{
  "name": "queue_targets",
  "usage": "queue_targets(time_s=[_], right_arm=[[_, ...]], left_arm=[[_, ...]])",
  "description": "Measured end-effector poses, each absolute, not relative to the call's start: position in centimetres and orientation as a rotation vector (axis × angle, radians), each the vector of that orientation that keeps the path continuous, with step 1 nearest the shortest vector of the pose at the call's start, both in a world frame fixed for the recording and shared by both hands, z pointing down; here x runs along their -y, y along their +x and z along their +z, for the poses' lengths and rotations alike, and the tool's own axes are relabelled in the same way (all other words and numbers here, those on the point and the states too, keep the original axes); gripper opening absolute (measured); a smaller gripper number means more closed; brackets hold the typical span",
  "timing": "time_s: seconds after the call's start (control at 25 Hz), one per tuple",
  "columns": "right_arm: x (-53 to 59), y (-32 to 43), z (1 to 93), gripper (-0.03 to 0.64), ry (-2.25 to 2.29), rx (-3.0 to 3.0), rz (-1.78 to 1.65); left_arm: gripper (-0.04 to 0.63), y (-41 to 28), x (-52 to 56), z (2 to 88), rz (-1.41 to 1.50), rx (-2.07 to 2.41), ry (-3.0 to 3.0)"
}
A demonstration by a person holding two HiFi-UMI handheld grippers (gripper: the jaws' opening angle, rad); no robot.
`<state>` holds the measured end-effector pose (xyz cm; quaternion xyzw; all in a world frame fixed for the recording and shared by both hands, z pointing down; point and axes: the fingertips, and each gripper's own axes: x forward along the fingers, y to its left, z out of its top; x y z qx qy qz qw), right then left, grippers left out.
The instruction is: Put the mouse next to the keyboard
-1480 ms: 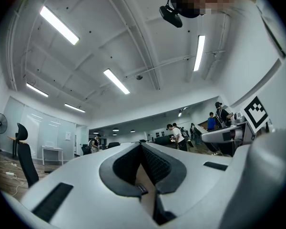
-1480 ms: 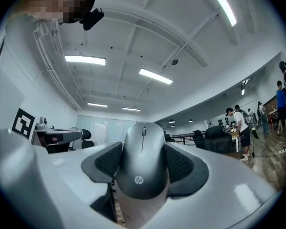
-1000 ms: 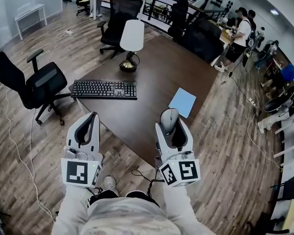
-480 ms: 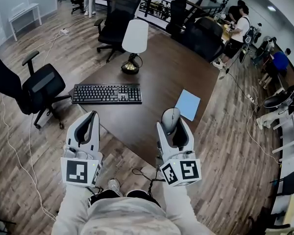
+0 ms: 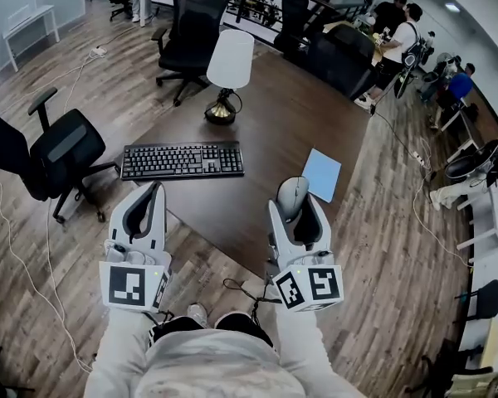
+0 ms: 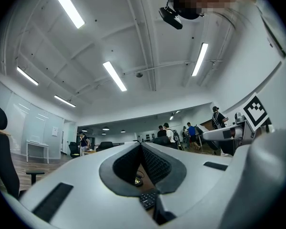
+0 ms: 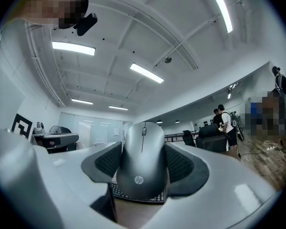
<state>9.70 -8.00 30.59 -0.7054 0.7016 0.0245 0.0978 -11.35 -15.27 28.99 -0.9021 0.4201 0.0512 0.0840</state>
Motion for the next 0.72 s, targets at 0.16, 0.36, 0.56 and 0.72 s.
queue_targets(time_s=[0.16, 0.36, 0.56, 0.72], right_arm=[[8.5, 9.7, 30.3, 0.298, -2.102, -2.066, 0.079], [9.4, 10.1, 30.4, 0.298, -2.108, -2.059, 0.073], [11.1, 11.2, 30.4, 0.298, -2.118, -2.056, 0.069], [13.2, 12.1, 30.4, 0.298, -2.122, -2.061, 0.066]], left_arm=[[0.004, -11.4, 16.1, 29.0, 0.167, -1.244, -2.698], [0.005, -11.2, 17.2, 29.1, 0.174, -1.246, -2.702], [0.005, -10.7, 19.0, 28.9, 0.179, -1.251, -2.695], [0.005, -9.8, 20.8, 28.7, 0.180, -1.251, -2.695]])
